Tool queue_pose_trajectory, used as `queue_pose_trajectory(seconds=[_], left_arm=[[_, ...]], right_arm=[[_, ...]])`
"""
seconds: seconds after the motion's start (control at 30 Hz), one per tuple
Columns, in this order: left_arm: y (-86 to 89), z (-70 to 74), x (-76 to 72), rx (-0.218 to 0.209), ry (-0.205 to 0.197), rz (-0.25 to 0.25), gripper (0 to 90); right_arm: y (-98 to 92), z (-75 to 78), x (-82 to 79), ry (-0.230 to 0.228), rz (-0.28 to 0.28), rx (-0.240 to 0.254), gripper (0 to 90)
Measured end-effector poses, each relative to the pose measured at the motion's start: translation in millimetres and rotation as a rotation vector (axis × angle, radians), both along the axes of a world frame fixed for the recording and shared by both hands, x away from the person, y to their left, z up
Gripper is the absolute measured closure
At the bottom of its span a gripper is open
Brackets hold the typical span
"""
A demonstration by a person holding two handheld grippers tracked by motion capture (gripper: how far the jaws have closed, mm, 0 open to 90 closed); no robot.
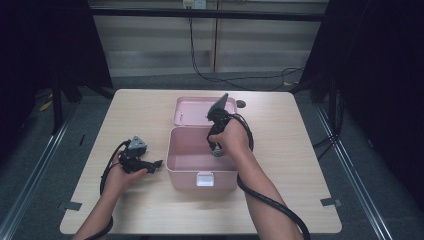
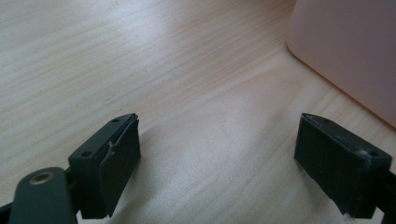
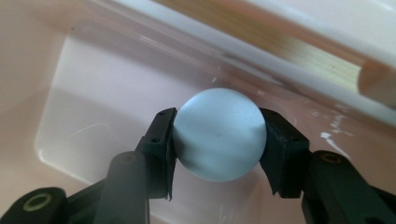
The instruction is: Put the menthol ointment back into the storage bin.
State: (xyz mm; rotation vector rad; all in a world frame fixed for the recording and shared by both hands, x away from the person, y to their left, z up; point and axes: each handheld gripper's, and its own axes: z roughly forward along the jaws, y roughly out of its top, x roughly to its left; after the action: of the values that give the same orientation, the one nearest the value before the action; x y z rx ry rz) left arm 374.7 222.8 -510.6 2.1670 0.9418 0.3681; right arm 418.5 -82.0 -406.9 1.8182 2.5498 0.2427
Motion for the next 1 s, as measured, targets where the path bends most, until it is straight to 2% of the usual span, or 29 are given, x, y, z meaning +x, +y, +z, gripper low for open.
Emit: queue_pose_trajectory(seconds=[0.47, 1.0], left_arm=[[0.0, 0.0, 0.0, 0.0, 0.0, 0.0, 14.0], [0.0, 0.0, 0.0, 0.001, 0.0, 0.0, 14.0]], right_arm=[[-2.1, -7.3, -1.2, -0.039, 0.004, -0.006, 51.0], [-2.4, -14.8, -1.3, -0.051, -0.002, -0.017, 51.0]])
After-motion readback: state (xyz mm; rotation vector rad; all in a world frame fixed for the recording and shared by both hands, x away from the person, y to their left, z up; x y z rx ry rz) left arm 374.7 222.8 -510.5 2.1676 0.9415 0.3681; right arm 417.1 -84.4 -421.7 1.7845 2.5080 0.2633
